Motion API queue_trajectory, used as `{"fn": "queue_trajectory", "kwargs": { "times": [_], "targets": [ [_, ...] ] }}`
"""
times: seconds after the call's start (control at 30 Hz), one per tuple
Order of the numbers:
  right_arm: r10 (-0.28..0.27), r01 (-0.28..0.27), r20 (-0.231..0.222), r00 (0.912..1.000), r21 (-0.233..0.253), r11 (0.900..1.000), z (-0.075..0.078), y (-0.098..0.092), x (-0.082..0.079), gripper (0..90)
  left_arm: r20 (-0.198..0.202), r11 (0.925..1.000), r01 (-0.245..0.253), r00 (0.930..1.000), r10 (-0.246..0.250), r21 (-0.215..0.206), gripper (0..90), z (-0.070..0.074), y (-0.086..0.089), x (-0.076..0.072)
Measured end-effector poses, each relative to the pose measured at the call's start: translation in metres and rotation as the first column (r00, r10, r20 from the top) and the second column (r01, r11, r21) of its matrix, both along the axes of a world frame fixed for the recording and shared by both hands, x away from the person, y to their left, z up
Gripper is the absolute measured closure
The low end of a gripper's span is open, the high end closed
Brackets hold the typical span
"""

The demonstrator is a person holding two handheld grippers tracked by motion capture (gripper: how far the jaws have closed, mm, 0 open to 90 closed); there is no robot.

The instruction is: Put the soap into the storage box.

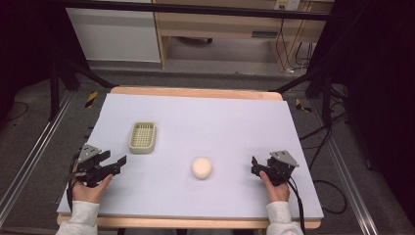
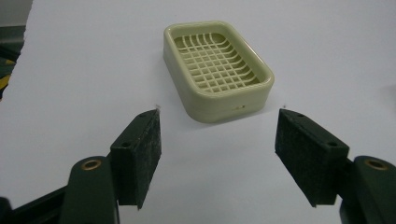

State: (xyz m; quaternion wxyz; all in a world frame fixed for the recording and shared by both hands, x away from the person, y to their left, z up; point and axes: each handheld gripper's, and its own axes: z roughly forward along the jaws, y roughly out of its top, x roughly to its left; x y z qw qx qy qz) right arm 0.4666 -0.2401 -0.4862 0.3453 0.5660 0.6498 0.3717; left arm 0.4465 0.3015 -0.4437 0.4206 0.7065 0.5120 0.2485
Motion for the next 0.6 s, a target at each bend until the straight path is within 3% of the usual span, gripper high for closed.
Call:
{"fn": "queue_trajectory", "kwargs": {
  "times": [0.6],
  "targets": [
    [0.001,-0.001,-0.001,1.0000,-0.011,1.000,0.000,0.000,0.000,3.5,0.010,0.9995,0.032,0.9994,-0.032,0.005,29.5,0.010,-0.011,0.003]
  ]
}}
